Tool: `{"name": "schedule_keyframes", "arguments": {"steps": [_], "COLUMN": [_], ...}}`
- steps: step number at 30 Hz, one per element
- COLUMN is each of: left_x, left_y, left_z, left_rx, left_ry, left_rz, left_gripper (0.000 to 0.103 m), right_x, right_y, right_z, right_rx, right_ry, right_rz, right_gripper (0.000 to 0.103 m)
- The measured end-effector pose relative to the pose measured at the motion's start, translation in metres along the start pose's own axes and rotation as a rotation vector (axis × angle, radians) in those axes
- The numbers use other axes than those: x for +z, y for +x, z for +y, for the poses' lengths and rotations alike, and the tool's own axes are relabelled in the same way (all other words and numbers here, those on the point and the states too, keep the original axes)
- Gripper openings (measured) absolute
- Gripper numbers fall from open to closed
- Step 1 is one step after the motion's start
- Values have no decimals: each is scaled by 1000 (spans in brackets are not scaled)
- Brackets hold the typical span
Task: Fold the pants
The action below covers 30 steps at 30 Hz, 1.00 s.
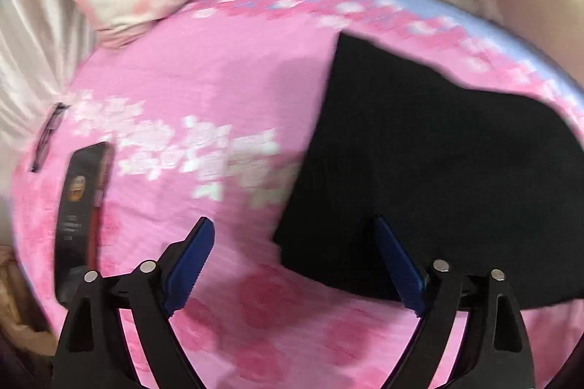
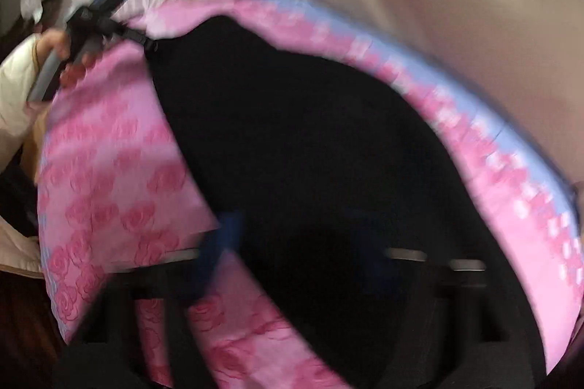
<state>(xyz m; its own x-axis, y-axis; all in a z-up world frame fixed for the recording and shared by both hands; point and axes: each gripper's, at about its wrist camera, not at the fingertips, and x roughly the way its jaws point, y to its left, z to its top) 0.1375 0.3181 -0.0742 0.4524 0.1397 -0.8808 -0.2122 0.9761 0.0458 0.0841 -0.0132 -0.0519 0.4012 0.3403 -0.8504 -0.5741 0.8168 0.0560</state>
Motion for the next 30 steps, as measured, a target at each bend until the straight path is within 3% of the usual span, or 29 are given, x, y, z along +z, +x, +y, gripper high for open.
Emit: {"name": "schedule_keyframes", "arguments": {"steps": [3,7,10,11,12,13,14,17,20,21,24,28,30], "left_x": [-4,-6,8,18,24,31,38,46,35,32,30,28,30], "left_y": [-3,-18,-48,-64,-71,-75,-74,-26,15,14,15,10,10], "left_z": [18,27,24,19,15,10,4,-23,-23,-16,1,13,14], "left_rx": [-42,-9,-2,0,-3,-11,-14,39,84,55,16,95,80], "left_ry": [-73,-85,-105,-106,-107,-105,-95,-8,0,-23,-66,-56,-77], "left_rz": [29,14,-70,-128,-157,-179,-180,-52,15,-9,-9,-43,-24], "left_gripper": [95,94,91,91,92,94,98,98,98,98,98,98,98], "right_x": [-4,-18,-18,-15,-8,-4,1,13,15,14,19,8,4], "right_y": [-5,-19,-36,-45,-55,-60,-61,-41,-12,1,14,6,2], "right_z": [1,9,-13,-23,-38,-47,-54,-39,3,15,16,21,8], "right_rx": [51,208,228,207,183,159,144,212,144,102,108,172,260], "right_ry": [56,68,118,134,163,179,186,116,-64,-117,-56,-8,51], "right_rz": [12,22,-8,-44,-86,-118,-141,-114,-61,-39,-4,20,9], "right_gripper": [14,13,19,38,68,78,81,80,75,45,16,16,25]}}
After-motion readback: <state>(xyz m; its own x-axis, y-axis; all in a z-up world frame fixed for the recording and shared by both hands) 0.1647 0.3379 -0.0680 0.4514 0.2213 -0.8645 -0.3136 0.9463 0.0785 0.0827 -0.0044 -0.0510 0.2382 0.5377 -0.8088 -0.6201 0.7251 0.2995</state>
